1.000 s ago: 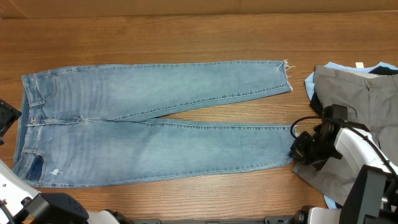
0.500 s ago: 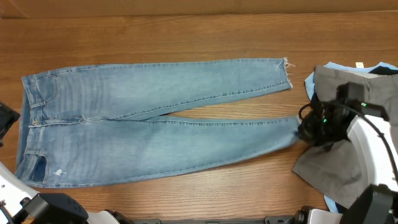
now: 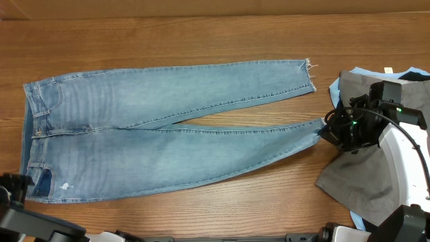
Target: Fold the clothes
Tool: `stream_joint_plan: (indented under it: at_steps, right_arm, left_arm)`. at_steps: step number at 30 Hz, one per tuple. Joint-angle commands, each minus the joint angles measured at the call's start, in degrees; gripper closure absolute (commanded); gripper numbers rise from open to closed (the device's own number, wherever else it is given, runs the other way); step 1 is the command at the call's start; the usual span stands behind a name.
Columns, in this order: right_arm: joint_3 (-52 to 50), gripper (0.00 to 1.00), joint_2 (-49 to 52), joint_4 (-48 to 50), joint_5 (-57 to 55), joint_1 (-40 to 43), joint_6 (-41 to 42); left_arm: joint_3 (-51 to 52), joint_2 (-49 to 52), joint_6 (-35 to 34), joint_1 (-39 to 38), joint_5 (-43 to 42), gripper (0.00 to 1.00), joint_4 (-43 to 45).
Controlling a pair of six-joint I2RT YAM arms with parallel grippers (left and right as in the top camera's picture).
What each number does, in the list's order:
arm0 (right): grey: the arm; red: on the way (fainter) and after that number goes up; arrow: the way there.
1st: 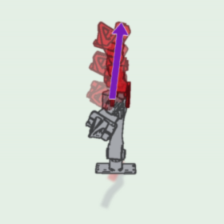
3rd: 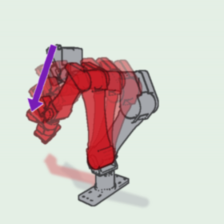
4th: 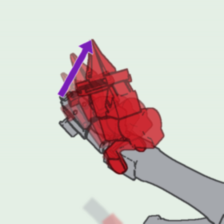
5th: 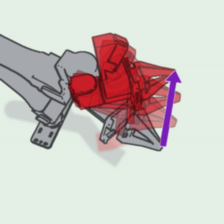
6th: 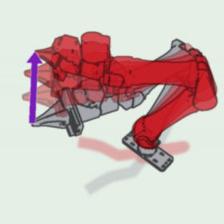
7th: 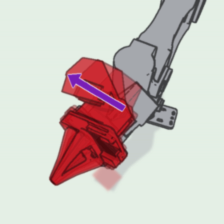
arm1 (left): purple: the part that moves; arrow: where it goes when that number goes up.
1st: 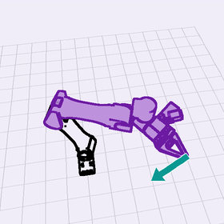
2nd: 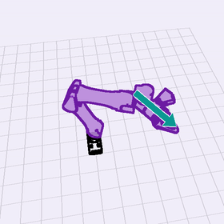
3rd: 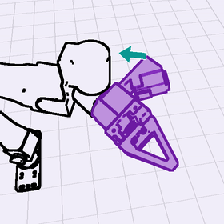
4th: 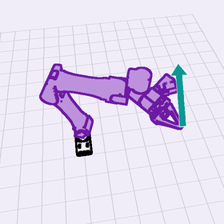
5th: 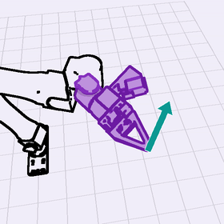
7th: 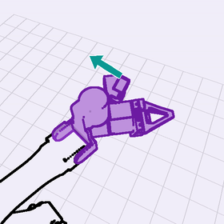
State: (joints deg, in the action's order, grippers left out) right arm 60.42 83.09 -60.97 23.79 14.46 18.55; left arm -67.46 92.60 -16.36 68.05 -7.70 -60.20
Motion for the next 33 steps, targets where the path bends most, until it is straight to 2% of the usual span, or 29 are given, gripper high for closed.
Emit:
stream_joint_plan:
  at_steps: [1,4,7,13,16,19,21,24,25,27,28,33]
  right_arm:
    - [1.3,0.96,-0.9,0.4,0.3,-0.2,-0.5]
    - [1.3,0.96,-0.9,0.4,0.3,-0.2,-0.5]
    - [1.3,0.96,-0.9,0.4,0.3,-0.2,-0.5]
    - [1.3,0.96,-0.9,0.4,0.3,-0.2,-0.5]
    - [1.3,0.96,-0.9,0.5,0.3,-0.2,-0.3]
    - [1.3,0.96,-0.9,0.4,0.3,-0.2,-0.3]
    - [1.3,0.96,-0.9,0.4,0.3,-0.2,-0.3]
    - [1.3,0.96,-0.9,0.4,0.3,-0.2,-0.3]
    - [1.3,0.96,-0.9,0.4,0.3,-0.2,-0.3]
    - [1.3,0.96,-0.9,0.4,0.3,-0.2,-0.3]
    - [1.3,0.96,-0.9,0.4,0.3,-0.2,-0.4]
    - [1.5,0.96,-0.9,0.3,0.3,-0.2,-2.4]
  left_arm:
    - [3.7,0.7,0.3,3.6,-2.0,0.34,2.8]
    - [4.4,3.0,0.1,6.1,-3.1,0.42,5.6]
    - [4.4,5.8,3.0,6.1,-7.3,0.53,8.2]
    - [4.4,10.6,6.4,5.4,-7.6,0.53,12.8]
    - [4.4,12.5,8.9,5.4,-10.7,0.53,16.6]
    - [4.4,13.9,9.1,5.3,-11.2,0.51,18.1]
    - [4.4,14.8,9.1,5.3,-10.2,0.53,18.4]
    - [4.4,15.8,9.1,5.3,-9.7,0.64,18.5]
    - [4.4,15.9,9.0,5.3,-9.7,0.7,18.6]
    - [4.3,15.9,9.0,5.3,-10.1,0.91,18.7]
    - [4.3,15.9,9.1,5.3,-11.3,0.96,18.9]
    - [4.3,15.5,9.3,5.3,-18.9,0.96,19.1]
